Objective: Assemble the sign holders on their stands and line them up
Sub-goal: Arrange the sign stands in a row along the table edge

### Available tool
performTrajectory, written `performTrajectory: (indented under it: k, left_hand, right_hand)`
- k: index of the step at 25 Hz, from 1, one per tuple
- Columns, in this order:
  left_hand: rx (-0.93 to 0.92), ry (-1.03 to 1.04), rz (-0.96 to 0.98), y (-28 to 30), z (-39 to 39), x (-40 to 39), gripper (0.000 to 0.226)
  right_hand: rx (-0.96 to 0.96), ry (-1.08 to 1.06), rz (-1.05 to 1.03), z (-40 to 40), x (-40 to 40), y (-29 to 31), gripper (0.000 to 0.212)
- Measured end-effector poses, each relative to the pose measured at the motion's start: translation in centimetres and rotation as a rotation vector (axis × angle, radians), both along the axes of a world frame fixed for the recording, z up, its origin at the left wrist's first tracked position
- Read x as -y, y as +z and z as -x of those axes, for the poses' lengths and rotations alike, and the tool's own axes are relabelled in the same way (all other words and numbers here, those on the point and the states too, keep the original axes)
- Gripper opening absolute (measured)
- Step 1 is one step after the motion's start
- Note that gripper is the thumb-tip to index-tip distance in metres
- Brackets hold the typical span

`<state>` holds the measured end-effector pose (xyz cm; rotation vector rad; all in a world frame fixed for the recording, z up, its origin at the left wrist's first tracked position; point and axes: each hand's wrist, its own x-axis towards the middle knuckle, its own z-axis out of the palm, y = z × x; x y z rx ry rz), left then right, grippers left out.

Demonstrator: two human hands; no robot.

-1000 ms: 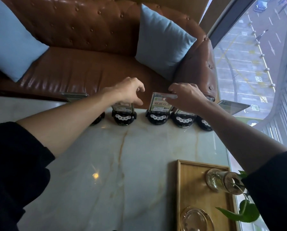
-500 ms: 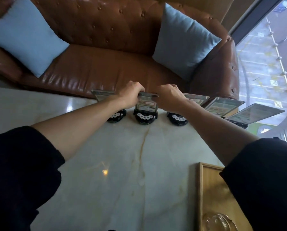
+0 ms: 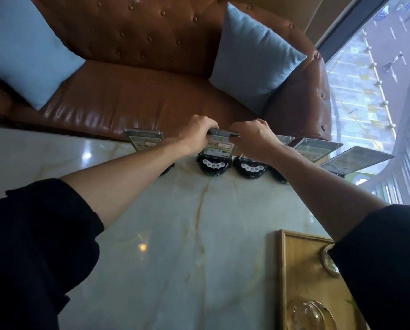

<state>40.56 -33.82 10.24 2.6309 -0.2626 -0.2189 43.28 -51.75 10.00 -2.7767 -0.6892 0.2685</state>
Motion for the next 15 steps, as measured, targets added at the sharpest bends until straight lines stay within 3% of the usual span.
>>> performTrajectory:
  k: [12, 15]
  left_hand:
    - [0.006, -0.015, 0.041, -0.31, -0.72, 0.34, 0.021]
    - [0.013, -0.011, 0.044, -0.34, -0.76, 0.36, 0.021]
  right_hand:
    - [0.021, -0.028, 0.023, -0.39, 0.61, -0.32, 0.021]
    - [0.018, -0.052, -0.05, -0.1, 0.86, -0.43, 0.019]
